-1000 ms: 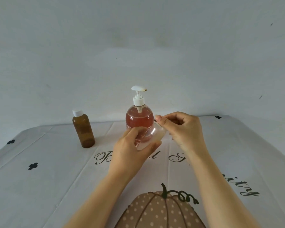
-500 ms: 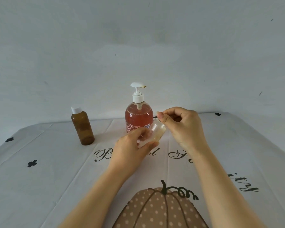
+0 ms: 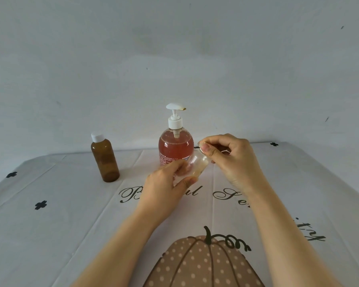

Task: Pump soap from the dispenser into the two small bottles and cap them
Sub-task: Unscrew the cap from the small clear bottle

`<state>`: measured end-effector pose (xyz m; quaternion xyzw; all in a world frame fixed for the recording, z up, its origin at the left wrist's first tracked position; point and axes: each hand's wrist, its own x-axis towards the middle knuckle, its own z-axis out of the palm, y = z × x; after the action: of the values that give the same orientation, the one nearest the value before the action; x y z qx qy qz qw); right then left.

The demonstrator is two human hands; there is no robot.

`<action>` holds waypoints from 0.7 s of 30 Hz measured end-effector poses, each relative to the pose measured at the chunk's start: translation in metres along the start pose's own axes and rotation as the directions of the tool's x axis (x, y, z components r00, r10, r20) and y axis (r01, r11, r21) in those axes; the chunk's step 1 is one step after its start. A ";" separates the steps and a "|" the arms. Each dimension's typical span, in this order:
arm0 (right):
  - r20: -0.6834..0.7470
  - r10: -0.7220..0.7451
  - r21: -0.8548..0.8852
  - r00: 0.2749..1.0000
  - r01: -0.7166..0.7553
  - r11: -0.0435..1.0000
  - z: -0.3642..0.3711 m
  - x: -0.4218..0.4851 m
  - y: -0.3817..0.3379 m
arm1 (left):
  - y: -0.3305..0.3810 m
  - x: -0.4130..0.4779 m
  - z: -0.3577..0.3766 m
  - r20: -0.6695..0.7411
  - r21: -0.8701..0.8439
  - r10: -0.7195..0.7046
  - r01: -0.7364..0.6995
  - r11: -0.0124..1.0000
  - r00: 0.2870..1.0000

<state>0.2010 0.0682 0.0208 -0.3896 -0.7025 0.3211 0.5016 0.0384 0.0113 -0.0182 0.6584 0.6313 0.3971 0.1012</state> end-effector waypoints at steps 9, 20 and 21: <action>-0.113 0.123 0.061 0.986 -0.116 0.991 0.010 -0.002 -0.002 | 0.004 -0.003 -0.002 -0.122 0.095 0.059 -0.048 0.994 0.991; -0.062 0.178 0.157 0.982 -0.167 0.973 0.008 -0.001 -0.006 | 0.001 -0.002 -0.002 -0.150 0.157 0.065 -0.041 0.987 0.987; -0.081 0.191 0.151 0.978 -0.178 0.972 0.009 -0.002 -0.006 | 0.002 -0.003 -0.002 -0.151 0.163 0.076 -0.051 0.985 0.986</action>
<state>0.1915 0.0634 0.0227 -0.4313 -0.6138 0.3968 0.5289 0.0390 0.0081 -0.0171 0.6512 0.6454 0.3990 -0.0142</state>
